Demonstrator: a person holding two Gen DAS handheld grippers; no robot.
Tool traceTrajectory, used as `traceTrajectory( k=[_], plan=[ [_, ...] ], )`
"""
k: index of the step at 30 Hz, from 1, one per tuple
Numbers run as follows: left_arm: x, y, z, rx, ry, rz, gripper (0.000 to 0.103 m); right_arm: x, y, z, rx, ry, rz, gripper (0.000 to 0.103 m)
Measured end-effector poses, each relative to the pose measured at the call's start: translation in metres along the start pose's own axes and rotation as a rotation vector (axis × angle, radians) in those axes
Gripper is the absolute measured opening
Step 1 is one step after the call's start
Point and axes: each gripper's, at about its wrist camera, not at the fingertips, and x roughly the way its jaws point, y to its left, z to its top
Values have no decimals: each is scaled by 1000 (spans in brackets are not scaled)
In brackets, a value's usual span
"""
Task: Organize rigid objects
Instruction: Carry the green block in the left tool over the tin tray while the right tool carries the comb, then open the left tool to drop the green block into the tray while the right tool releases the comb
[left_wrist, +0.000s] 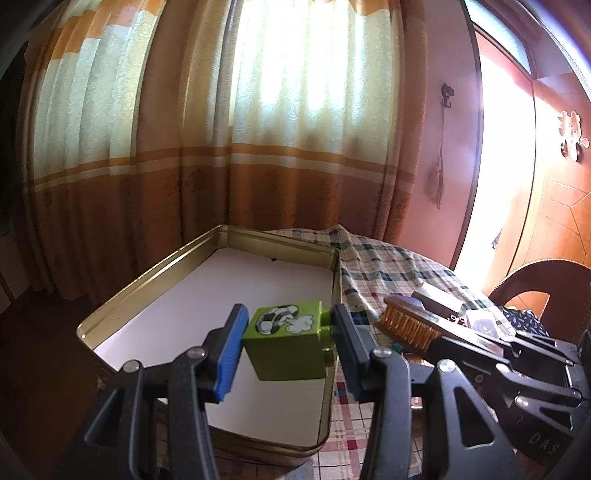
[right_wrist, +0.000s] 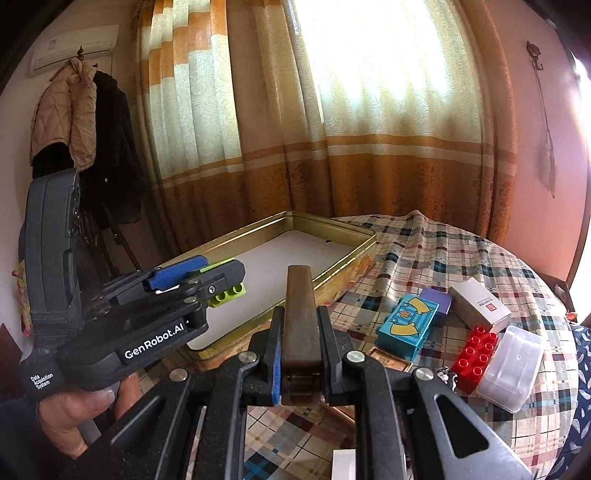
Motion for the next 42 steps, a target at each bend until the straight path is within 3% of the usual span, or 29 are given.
traceTrajectory(
  k=[26,42],
  plan=[
    [10,32,13,-62,16,69,46,26,21,23,-13,22,38,17],
    [40,59,38,-66,109,95,46,61,17,54,-24,68,31,17]
  ],
)
